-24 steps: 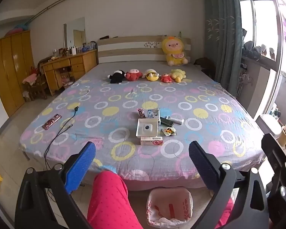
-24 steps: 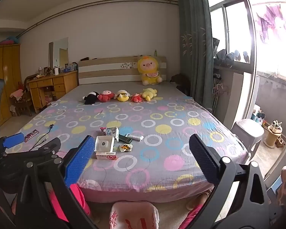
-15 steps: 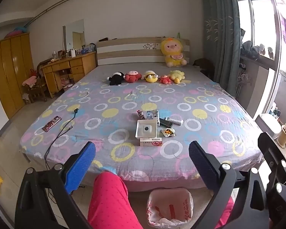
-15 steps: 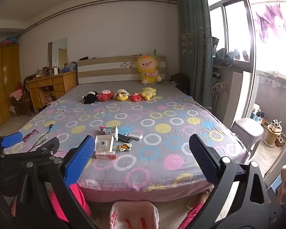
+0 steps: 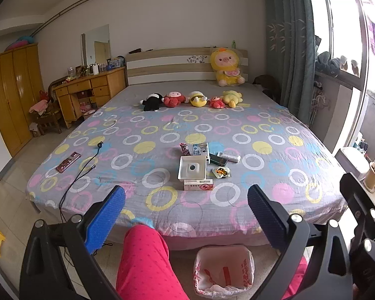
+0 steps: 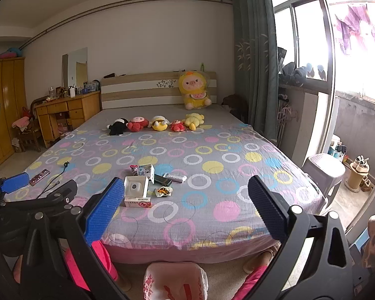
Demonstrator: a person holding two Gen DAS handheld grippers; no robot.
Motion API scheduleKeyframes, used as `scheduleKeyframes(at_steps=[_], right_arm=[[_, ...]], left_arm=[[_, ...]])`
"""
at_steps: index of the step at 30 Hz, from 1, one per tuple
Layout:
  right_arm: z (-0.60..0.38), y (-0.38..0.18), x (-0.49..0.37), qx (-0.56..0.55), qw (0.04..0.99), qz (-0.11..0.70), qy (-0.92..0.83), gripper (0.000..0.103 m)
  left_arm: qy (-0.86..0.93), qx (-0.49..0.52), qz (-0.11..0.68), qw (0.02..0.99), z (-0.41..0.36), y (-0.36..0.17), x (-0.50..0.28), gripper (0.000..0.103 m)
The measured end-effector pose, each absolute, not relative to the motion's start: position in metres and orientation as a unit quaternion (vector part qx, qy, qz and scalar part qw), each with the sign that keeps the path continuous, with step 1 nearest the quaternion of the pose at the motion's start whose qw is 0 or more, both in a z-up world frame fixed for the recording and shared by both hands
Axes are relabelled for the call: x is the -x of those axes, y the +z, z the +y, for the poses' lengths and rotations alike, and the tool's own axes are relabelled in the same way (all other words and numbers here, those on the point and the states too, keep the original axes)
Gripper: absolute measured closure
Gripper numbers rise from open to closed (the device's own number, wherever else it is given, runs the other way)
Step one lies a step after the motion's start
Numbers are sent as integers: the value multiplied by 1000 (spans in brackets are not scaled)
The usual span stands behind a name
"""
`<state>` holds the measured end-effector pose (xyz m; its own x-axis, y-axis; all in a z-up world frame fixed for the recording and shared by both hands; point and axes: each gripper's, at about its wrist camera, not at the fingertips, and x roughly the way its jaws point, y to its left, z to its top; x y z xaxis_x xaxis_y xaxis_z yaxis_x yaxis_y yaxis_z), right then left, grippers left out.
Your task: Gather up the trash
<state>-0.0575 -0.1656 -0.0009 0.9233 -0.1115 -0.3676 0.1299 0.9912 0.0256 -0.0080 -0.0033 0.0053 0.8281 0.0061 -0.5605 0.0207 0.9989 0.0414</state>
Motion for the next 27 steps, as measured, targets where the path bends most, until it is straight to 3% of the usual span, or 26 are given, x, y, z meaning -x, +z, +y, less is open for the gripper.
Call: scheduleKeyframes(at_steps=[27], right_arm=[[-168, -1, 58, -29, 979, 192, -60, 6]], left_arm=[[-3, -25, 295, 955, 0, 0, 7, 7]])
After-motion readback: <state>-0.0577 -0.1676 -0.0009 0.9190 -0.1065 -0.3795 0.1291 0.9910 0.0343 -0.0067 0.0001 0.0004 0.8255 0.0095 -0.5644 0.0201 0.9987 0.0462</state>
